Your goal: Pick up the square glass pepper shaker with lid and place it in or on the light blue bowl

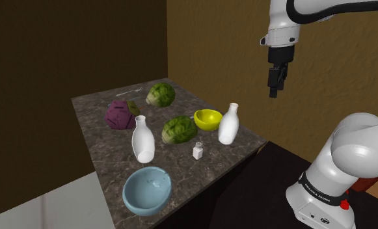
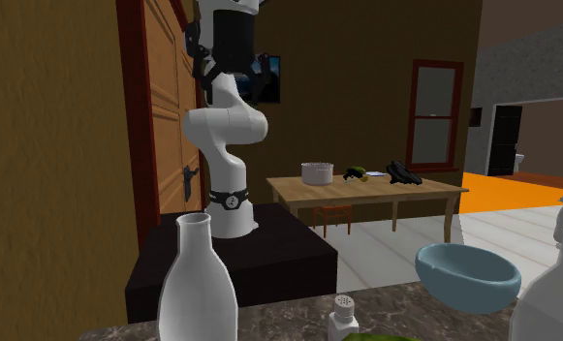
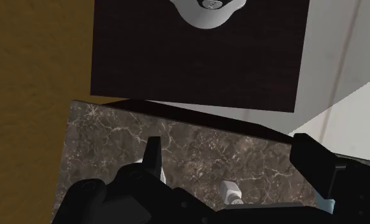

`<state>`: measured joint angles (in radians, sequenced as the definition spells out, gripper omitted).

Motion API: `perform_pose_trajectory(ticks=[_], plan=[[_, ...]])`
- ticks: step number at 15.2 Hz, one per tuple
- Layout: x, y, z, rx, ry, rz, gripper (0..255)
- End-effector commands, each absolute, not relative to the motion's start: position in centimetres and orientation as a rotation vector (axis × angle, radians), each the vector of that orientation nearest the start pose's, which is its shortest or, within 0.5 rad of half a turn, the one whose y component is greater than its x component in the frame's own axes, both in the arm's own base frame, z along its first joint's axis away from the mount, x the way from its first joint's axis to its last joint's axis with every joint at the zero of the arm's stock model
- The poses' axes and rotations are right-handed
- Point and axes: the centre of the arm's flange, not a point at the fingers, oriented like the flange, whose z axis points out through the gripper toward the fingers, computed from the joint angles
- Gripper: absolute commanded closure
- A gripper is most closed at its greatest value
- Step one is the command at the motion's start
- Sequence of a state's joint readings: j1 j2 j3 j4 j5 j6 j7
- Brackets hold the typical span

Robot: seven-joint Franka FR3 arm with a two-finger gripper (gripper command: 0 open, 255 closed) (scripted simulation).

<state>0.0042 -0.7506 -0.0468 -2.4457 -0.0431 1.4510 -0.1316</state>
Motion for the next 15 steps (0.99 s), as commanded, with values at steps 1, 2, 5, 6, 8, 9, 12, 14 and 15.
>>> perform_pose_trajectory(ticks=[1,2,5,6,8,9,12,14,15], plan=[[29.5,-2.0,52.9,-3.106,-0.164,0.382,0],[29.9,-1.6,51.8,-3.108,-0.167,0.366,0],[31.2,-0.3,48.6,-3.117,-0.174,0.318,0],[31.7,0.2,47.6,-3.119,-0.176,0.302,0],[32.6,1.0,45.5,-3.124,-0.181,0.270,0],[33.1,1.5,44.4,-3.127,-0.183,0.253,0],[34.6,2.8,41.3,-3.133,-0.191,0.205,0],[35.6,3.6,39.3,-3.137,-0.195,0.172,0],[36.2,4.1,38.2,-3.139,-0.198,0.156,0]])
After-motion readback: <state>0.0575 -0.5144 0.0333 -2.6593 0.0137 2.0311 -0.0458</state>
